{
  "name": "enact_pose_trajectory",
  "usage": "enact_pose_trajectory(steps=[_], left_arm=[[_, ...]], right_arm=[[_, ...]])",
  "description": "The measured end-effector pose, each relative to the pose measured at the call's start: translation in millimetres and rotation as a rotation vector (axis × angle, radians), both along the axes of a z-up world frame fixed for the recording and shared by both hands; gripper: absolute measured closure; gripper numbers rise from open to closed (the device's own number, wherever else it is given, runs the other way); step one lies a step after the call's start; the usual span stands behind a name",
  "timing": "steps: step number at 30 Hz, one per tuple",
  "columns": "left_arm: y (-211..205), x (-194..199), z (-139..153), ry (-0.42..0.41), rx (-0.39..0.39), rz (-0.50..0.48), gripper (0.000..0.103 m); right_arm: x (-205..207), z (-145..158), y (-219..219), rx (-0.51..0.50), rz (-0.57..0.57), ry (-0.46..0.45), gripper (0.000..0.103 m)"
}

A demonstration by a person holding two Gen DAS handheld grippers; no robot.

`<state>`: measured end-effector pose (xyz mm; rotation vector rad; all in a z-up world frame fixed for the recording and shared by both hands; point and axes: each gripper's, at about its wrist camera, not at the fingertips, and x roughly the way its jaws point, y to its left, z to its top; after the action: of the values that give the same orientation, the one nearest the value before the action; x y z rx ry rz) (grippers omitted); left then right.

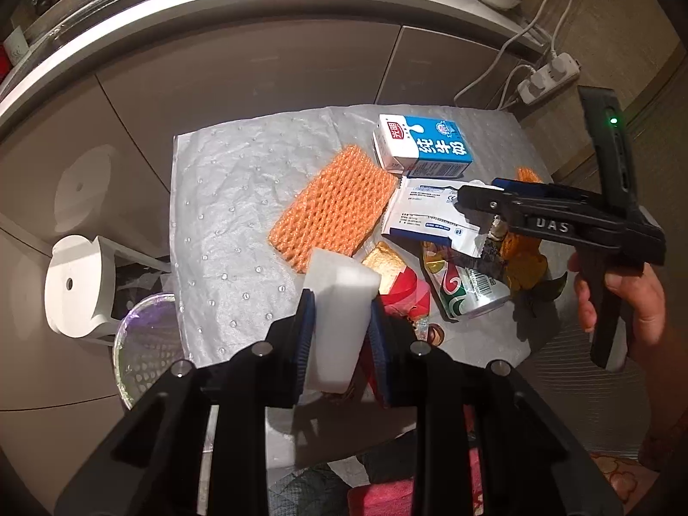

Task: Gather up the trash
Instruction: 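Carry the white sponge to the wastebasket and release it with the left tool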

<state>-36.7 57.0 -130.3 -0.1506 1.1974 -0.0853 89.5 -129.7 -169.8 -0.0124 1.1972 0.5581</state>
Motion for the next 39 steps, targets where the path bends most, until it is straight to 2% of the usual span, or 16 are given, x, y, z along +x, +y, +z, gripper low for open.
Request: enact_pose_trajectory(steps=[1, 2, 3, 4, 5, 6, 12, 17, 21, 24, 28, 33, 35, 36, 37, 39], left_arm=[[3, -1, 2, -0.005, -0.007, 0.009, 0.078], [6, -2, 3, -0.010, -0.015, 0.017, 0.078], [10, -3, 4, -0.013, -0.024, 0.029, 0.078], [13, -4, 5, -0.016, -0.028, 0.038, 0.078], [16, -6, 6, -0.020, -0.030, 0.048, 0.079], [20, -8, 7, -0.024, -0.032, 0.057, 0.079], [45, -22, 12, -0.046, -0.047, 0.108, 0.079], [69, -38, 26, -0.078, -0.046, 0.132, 0.079], [99, -54, 35, -0.097, -0.029, 0.158, 0.079], [127, -70, 31, -0.091, -0.010, 0.179, 0.079], [165, -92, 5, -0.041, -0.006, 0.197, 0.079], [198, -106, -59, 0.068, -0.028, 0.183, 0.079], [206, -104, -88, 0.115, -0.044, 0.178, 0.066], [209, -103, -101, 0.133, -0.051, 0.181, 0.052], [213, -103, -114, 0.148, -0.055, 0.187, 0.043], [220, -101, -138, 0.181, -0.078, 0.193, 0.042]], right_arm=[[2, -3, 2, 0.009, 0.003, 0.021, 0.049], [3, -6, 3, 0.028, 0.008, 0.048, 0.067], [4, -7, 3, 0.049, 0.009, 0.070, 0.081], [4, -6, 2, 0.074, 0.007, 0.083, 0.085], [3, -4, 1, 0.083, 0.008, 0.087, 0.094], [2, -1, 1, 0.080, 0.011, 0.083, 0.096], [-6, 19, 0, 0.059, 0.019, 0.032, 0.101], [-20, 54, 12, 0.047, 0.046, -0.041, 0.101], [-37, 86, 32, 0.060, 0.087, -0.089, 0.101], [-51, 106, 61, 0.073, 0.130, -0.108, 0.101], [-73, 121, 100, 0.077, 0.191, -0.124, 0.101], [-99, 118, 152, 0.064, 0.253, -0.104, 0.101], [-109, 114, 171, 0.056, 0.273, -0.093, 0.101], [-114, 112, 180, 0.049, 0.281, -0.086, 0.101], [-118, 108, 189, 0.043, 0.289, -0.078, 0.101], [-124, 98, 204, 0.033, 0.299, -0.061, 0.101]])
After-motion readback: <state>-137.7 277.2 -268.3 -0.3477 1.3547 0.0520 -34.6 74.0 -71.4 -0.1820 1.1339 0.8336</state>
